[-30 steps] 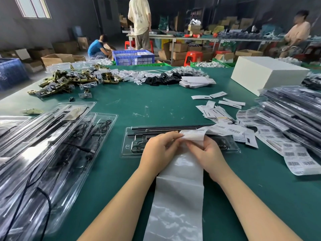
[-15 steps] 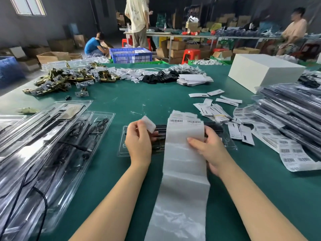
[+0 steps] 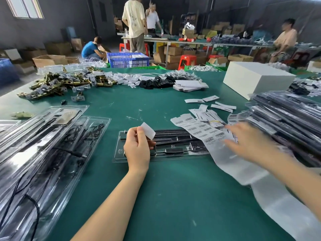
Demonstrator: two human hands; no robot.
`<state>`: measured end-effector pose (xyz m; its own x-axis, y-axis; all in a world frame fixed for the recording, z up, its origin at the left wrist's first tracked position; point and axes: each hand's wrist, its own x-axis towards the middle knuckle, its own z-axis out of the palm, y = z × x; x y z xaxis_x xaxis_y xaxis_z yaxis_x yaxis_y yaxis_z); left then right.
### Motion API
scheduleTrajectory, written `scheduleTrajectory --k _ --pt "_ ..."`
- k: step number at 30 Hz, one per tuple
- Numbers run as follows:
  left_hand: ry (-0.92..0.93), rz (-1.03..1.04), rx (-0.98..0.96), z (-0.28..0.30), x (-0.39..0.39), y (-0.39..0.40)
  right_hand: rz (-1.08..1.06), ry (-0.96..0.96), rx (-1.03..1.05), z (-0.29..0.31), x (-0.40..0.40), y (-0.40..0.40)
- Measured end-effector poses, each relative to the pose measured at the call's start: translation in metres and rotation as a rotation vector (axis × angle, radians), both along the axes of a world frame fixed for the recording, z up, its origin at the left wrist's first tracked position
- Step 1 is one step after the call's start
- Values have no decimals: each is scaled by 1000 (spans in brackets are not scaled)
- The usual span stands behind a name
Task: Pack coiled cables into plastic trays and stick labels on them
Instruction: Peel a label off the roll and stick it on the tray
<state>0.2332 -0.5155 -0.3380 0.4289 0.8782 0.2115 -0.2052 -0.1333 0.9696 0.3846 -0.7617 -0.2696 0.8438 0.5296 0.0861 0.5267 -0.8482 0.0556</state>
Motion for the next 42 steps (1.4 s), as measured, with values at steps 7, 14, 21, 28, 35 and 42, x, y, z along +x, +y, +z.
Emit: scheduleTrajectory --k 7,14,21,28,35,42 --pt "21 -15 14 0 -2 0 68 300 -41 -64 -15 14" --pt "44 -25 54 0 -1 -2 -165 334 -37 -60 -6 2" --pt "47 -26 83 1 -1 -3 -12 196 112 -56 -24 3" --pt "42 -39 78 1 -1 -3 -93 38 673 -43 -17 12" --pt "41 -41 79 0 -1 -3 -67 -177 778 -33 -22 19" --pt "43 -48 68 0 -2 -3 -200 35 -54 -55 -2 21"
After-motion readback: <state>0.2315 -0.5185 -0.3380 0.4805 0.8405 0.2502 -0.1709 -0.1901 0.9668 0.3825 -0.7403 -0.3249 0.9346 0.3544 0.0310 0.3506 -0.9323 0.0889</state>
